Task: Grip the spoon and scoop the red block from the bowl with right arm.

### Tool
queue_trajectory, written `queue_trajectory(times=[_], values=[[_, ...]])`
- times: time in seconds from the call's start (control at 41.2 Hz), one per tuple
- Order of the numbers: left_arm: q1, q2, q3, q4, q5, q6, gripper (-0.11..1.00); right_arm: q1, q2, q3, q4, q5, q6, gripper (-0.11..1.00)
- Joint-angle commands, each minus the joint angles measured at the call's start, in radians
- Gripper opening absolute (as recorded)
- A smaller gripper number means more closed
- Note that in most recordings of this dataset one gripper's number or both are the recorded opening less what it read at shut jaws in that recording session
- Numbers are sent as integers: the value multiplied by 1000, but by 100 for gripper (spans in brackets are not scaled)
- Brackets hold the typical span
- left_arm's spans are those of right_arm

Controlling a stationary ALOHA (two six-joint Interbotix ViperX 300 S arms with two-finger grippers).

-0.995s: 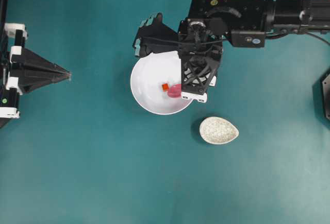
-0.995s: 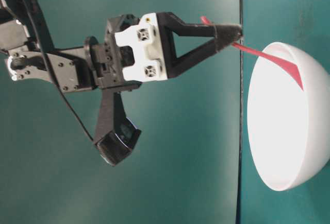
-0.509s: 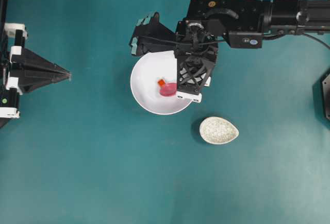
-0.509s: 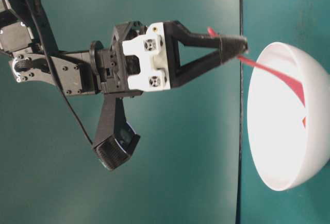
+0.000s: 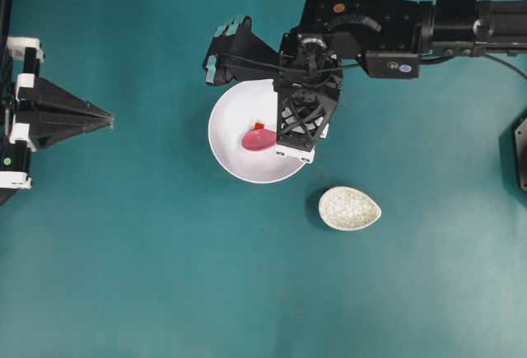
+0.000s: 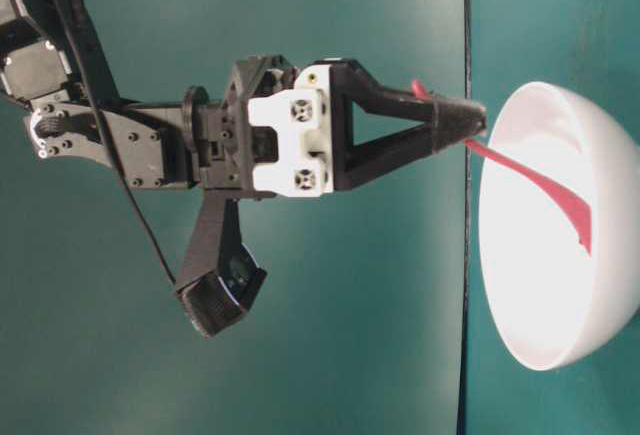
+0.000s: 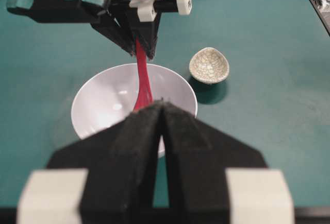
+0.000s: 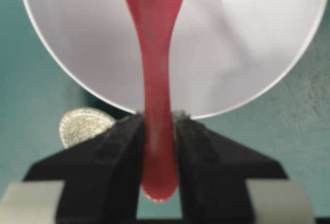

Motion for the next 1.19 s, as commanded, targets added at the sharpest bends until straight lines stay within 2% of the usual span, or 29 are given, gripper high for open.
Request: queue_trajectory(times=[0.0, 0.582, 0.752, 1.164], values=[[-2, 3, -29, 3, -5, 0, 0, -2, -18, -3, -3, -11, 2, 24], [-2, 2, -28, 3, -3, 2, 0, -3, -18, 3, -11, -110, 2, 24], [-2, 2, -29, 3, -5, 2, 0, 6, -18, 5, 11, -46, 3, 24], [-2, 2, -28, 3, -3, 2, 0, 5, -37, 3, 9, 61, 5, 24]])
